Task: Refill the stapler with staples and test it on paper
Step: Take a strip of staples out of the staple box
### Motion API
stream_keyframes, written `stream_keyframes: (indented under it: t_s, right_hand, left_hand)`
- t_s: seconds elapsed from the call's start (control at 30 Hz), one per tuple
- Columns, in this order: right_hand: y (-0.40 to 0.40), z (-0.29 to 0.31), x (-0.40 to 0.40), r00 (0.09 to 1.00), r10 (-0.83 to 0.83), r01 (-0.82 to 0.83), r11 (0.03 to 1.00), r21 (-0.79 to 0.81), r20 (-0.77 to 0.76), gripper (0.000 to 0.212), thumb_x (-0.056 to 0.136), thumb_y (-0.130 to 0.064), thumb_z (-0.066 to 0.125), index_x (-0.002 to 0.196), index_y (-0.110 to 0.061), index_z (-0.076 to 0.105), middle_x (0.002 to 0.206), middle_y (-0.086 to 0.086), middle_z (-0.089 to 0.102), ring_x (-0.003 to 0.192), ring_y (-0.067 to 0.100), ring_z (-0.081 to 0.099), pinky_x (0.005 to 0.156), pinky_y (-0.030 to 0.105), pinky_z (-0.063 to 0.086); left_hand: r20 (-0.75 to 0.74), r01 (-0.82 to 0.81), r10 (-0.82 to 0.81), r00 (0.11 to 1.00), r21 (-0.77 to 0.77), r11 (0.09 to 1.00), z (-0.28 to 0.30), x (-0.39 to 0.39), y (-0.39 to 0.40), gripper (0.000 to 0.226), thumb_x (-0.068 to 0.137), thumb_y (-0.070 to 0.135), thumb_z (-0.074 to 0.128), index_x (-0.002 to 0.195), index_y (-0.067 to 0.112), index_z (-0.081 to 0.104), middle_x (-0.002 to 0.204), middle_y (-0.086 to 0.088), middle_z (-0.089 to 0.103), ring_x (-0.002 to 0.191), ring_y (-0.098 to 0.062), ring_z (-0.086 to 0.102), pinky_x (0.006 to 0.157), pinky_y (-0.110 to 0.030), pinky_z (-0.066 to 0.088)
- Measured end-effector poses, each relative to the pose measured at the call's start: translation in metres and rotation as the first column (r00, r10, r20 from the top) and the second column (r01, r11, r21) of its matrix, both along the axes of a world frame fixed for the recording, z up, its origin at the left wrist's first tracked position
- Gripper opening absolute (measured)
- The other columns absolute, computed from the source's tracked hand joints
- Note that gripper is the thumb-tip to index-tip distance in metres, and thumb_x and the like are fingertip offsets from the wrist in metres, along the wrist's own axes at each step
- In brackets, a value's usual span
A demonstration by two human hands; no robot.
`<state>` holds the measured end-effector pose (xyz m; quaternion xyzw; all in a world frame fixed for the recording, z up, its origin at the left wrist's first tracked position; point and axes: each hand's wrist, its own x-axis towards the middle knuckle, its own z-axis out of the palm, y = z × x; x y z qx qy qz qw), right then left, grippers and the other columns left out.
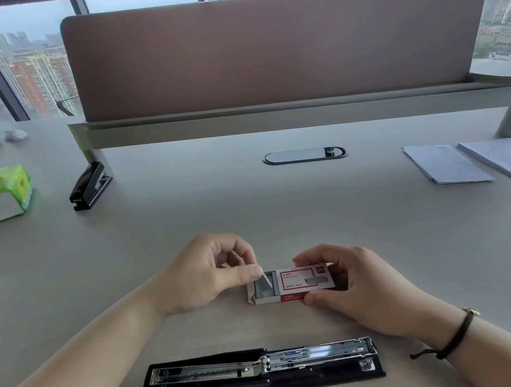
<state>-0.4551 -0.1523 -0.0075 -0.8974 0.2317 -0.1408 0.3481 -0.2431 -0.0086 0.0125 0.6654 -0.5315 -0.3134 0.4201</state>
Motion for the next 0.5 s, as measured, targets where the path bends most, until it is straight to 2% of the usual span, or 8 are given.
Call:
stream_keyframes:
  t_s: [0.13,0.23,0.3,0.4,0.5]
  right_hand:
    - [-0.0001,-0.0005,0.0001,1.000,0.001,-0.001,1.000,0.006,0.007,0.045,0.077,-0.032,0.079,0.118,-0.043,0.065,0.107,-0.030,0.069,0.100,-0.012,0.064,0.093,0.015,0.053]
    - [0.0000,-0.0006,-0.0004,1.000,0.004,-0.004,1.000,0.011,0.011,0.045,0.077,-0.033,0.079,0.117,-0.044,0.064,0.108,-0.031,0.069,0.099,-0.012,0.065,0.093,0.017,0.054]
    - [0.0000,-0.0007,-0.0005,1.000,0.004,-0.004,1.000,0.011,0.011,0.045,0.077,-0.032,0.080,0.117,-0.044,0.064,0.107,-0.030,0.069,0.099,-0.011,0.065,0.093,0.018,0.054]
    - [-0.0005,-0.0016,0.0003,1.000,0.001,-0.001,1.000,0.016,0.019,0.045,0.076,-0.032,0.080,0.117,-0.043,0.065,0.107,-0.029,0.070,0.098,-0.011,0.066,0.093,0.019,0.054]
    - [-0.0004,-0.0021,0.0003,1.000,0.001,-0.001,1.000,0.013,0.018,0.044,0.076,-0.032,0.080,0.116,-0.044,0.065,0.106,-0.030,0.070,0.097,-0.012,0.066,0.092,0.016,0.054]
  left_hand:
    - [-0.170,-0.042,0.044,0.984,0.018,0.999,0.0064,0.0072,0.0026,0.010,0.081,0.018,0.074,0.078,0.013,0.065,0.074,-0.019,0.062,0.069,-0.025,0.060,0.069,-0.033,0.051]
    - [-0.283,-0.055,0.067,0.957,0.051,0.997,0.0092,0.0092,0.0044,0.011,0.090,0.007,0.065,0.083,0.004,0.057,0.076,-0.026,0.063,0.069,-0.030,0.064,0.066,-0.034,0.057]
    - [-0.267,-0.056,0.069,0.961,0.054,0.997,0.0096,0.0084,0.0036,0.010,0.092,0.006,0.059,0.084,0.005,0.054,0.083,-0.029,0.069,0.072,-0.031,0.067,0.066,-0.038,0.056]
    - [-0.155,-0.031,0.039,0.987,0.056,0.998,0.0066,0.0053,0.0010,0.014,0.097,0.007,0.055,0.083,0.009,0.051,0.090,-0.028,0.074,0.076,-0.026,0.069,0.062,-0.034,0.055]
    - [-0.146,-0.022,0.027,0.989,0.037,0.999,0.0046,0.0019,0.0006,0.014,0.098,0.006,0.052,0.085,0.008,0.050,0.091,-0.025,0.075,0.080,-0.028,0.072,0.062,-0.030,0.056]
